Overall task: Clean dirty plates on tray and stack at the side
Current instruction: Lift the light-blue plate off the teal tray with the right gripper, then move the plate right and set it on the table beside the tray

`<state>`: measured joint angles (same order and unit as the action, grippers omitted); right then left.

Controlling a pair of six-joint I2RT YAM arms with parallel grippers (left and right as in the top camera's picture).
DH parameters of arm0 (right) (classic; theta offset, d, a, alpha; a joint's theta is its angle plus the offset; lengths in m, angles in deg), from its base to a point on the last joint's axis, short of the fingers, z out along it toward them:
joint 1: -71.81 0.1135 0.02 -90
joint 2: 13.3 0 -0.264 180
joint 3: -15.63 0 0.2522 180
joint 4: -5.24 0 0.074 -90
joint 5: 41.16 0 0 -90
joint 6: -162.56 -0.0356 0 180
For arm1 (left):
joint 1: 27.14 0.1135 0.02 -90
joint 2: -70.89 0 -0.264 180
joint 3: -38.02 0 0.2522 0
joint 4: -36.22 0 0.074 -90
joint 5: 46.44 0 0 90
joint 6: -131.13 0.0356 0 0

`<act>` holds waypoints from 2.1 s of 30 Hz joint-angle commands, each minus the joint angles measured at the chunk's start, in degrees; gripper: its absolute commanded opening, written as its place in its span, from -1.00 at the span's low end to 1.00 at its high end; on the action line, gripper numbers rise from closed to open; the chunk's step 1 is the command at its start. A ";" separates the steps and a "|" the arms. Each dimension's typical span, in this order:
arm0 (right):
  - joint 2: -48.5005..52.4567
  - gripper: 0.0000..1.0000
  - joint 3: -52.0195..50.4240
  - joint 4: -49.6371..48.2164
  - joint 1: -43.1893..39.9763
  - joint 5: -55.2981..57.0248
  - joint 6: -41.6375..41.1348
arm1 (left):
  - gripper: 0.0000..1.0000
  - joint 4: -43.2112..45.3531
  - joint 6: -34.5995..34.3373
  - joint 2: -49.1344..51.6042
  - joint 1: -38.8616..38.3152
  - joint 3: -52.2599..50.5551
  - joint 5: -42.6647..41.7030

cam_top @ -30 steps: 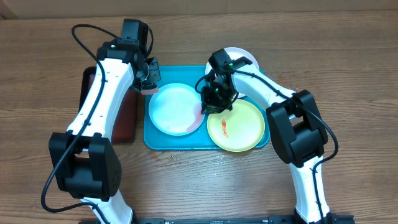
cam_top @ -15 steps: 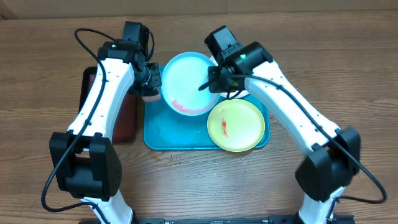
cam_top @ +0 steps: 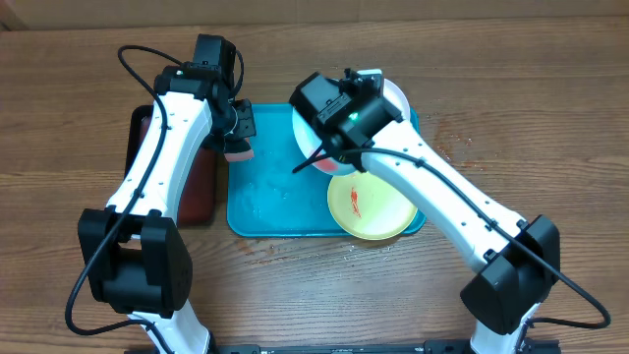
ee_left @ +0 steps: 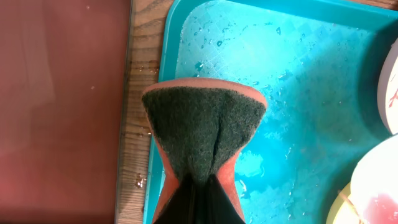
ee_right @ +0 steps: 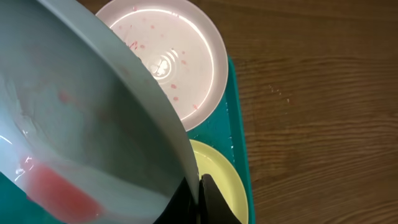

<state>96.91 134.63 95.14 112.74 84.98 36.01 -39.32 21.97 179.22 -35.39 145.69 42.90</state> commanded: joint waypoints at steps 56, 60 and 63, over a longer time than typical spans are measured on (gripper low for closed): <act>-2.95 -0.92 1.36 -3.06 -18.25 -31.89 14.62 | -0.91 -1.29 -0.59 0.04 -0.46 -0.13 -0.87; -3.08 -0.93 1.16 -2.56 -27.30 -37.73 15.93 | -0.91 -1.25 -0.59 0.04 -0.44 -0.13 -0.87; -3.08 -0.92 0.81 -1.64 -34.60 -40.37 17.35 | -0.92 -1.25 -0.59 0.04 -0.46 -0.13 -0.85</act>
<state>96.78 134.63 92.85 84.54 52.93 49.30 -40.56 21.99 179.22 -35.39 145.62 42.68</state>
